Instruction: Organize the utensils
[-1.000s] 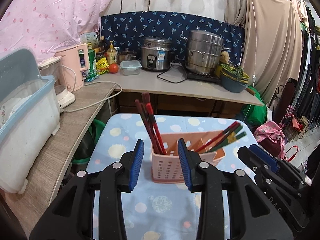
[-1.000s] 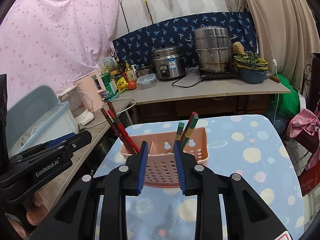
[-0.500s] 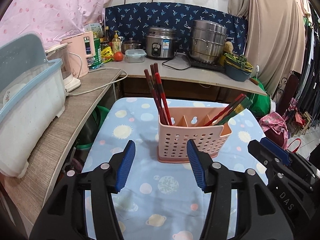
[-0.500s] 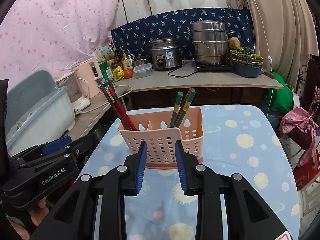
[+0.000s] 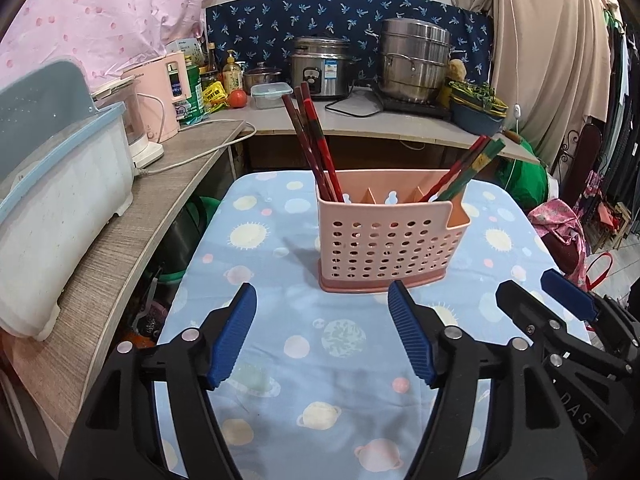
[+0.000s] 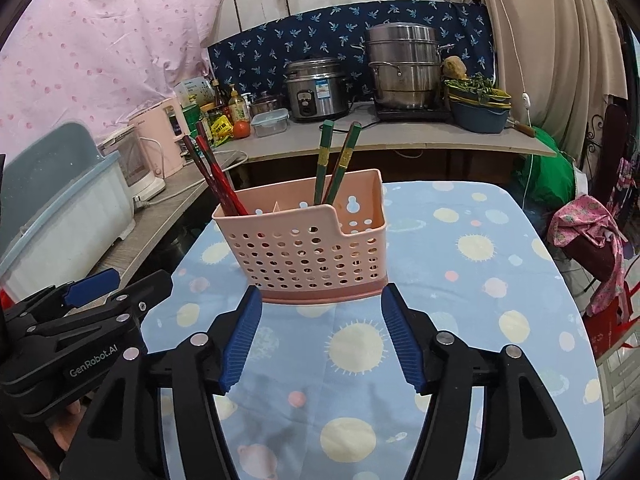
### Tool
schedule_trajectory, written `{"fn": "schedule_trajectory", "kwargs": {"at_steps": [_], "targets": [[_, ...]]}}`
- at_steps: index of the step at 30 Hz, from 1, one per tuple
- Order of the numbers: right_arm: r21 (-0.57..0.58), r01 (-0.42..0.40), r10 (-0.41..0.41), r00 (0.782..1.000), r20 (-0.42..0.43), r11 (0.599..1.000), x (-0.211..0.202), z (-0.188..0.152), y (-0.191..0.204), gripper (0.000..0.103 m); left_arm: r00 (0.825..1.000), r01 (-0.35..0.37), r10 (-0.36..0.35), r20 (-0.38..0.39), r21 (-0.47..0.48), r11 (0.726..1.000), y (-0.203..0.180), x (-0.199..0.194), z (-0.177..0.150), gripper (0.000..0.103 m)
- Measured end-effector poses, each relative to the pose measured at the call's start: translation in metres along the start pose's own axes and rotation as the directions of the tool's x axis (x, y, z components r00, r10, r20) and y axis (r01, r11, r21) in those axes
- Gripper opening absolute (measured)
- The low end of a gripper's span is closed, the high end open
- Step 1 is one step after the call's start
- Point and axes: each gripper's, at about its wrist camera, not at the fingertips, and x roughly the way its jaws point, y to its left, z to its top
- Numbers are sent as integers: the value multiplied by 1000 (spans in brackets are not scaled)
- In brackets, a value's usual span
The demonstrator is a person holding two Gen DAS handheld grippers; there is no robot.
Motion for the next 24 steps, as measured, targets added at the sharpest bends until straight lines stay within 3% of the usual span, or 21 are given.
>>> {"fn": "schedule_trajectory", "kwargs": {"at_steps": [10,19,21,24], "targets": [[12,5,-5,999,-41,1000,3,-11,-5,84,1000,-22,22,-13,10,1000,-2,-1,-11,74],[5,27,-27,999,-45,1000,4,-16,-5,88,999,-42,42,-25,8,999,1,2,-16,81],[5,47,-46,998,-41,999,5,-16,-5,97,999,-49,49,-23,8,999,1,3,-17,82],[8,60,-60,998,-36,998,5,-16,-6,97,998,-53,53,-24,5,999,3,4,-17,86]]}}
